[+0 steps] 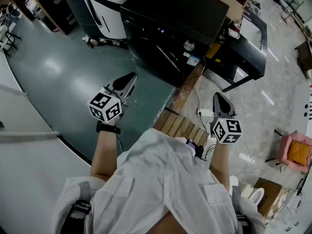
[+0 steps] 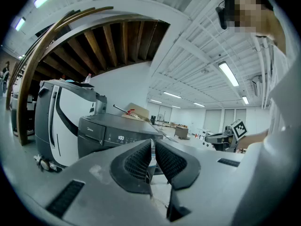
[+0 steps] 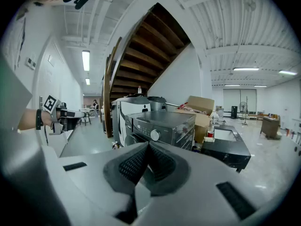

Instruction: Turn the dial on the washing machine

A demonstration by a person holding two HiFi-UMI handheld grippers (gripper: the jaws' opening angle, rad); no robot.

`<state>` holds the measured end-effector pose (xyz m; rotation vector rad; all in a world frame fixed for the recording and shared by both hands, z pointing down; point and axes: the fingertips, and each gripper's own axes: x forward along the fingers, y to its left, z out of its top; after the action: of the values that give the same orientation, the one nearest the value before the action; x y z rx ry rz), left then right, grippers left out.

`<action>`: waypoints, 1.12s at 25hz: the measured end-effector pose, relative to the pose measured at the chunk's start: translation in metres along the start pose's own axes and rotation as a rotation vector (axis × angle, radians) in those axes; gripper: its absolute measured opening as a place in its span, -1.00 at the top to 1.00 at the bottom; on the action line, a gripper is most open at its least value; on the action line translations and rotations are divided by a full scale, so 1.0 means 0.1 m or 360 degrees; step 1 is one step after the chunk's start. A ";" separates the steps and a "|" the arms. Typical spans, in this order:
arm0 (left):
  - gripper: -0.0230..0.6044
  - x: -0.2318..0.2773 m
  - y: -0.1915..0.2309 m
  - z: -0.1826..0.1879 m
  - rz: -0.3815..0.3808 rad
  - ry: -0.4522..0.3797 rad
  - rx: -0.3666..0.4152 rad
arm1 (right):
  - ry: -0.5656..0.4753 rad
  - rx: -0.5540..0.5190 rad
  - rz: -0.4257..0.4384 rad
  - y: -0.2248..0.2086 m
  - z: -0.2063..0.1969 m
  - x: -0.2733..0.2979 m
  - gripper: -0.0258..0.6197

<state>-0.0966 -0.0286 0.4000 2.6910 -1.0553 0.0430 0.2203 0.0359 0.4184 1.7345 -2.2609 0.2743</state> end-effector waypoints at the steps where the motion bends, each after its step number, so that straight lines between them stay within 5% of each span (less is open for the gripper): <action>1: 0.83 -0.02 0.01 0.00 0.0006 -0.0002 -0.0002 | -0.0001 -0.0001 -0.0001 0.01 -0.01 -0.01 0.92; 28: 0.83 -0.28 0.26 -0.11 0.0045 0.0000 -0.0049 | -0.0027 -0.0002 0.0086 0.33 0.05 0.18 0.92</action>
<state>-0.1344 -0.0260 0.4131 2.6488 -1.0849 0.0315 0.1832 0.0267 0.4206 1.6836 -2.3218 0.2700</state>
